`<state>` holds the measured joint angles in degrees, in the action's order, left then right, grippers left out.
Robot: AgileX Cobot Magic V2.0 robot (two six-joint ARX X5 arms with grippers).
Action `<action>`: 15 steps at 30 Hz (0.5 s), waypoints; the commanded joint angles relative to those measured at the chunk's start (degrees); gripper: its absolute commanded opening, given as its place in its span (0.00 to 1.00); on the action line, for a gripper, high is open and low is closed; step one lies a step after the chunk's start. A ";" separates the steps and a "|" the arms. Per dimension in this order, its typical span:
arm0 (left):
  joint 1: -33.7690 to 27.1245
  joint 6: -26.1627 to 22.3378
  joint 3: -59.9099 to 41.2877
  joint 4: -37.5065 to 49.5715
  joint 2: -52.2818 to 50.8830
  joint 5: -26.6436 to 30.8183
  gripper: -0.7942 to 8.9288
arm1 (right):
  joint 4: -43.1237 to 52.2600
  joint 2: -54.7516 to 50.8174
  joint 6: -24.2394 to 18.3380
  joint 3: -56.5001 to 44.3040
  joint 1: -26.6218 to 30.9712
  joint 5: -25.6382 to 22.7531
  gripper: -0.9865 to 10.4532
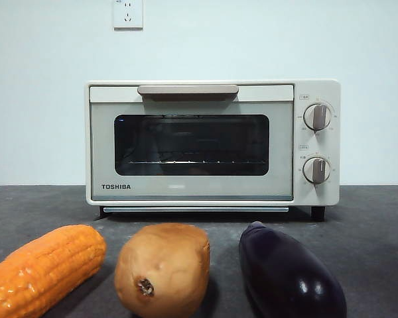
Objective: Take the eggplant from the table,put the eggplant in the oven
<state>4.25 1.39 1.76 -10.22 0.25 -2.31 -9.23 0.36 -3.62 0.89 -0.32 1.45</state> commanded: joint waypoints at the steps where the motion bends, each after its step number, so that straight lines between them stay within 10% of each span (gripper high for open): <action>1: -0.07 1.38 -1.51 0.35 -0.07 -0.22 0.09 | 2.19 -0.15 1.01 -0.20 0.07 0.07 0.09; 8: -0.07 26.01 -1.49 1.49 -0.07 -2.25 0.09 | 9.42 -0.15 12.07 -0.07 0.07 0.24 0.09; 15: -0.07 31.23 -1.49 1.84 -0.07 -3.56 0.09 | 11.37 -0.15 23.58 -0.02 0.07 3.45 0.09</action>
<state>4.25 30.57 1.76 -9.17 0.25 -5.34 1.65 0.36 15.59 0.89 -0.32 4.56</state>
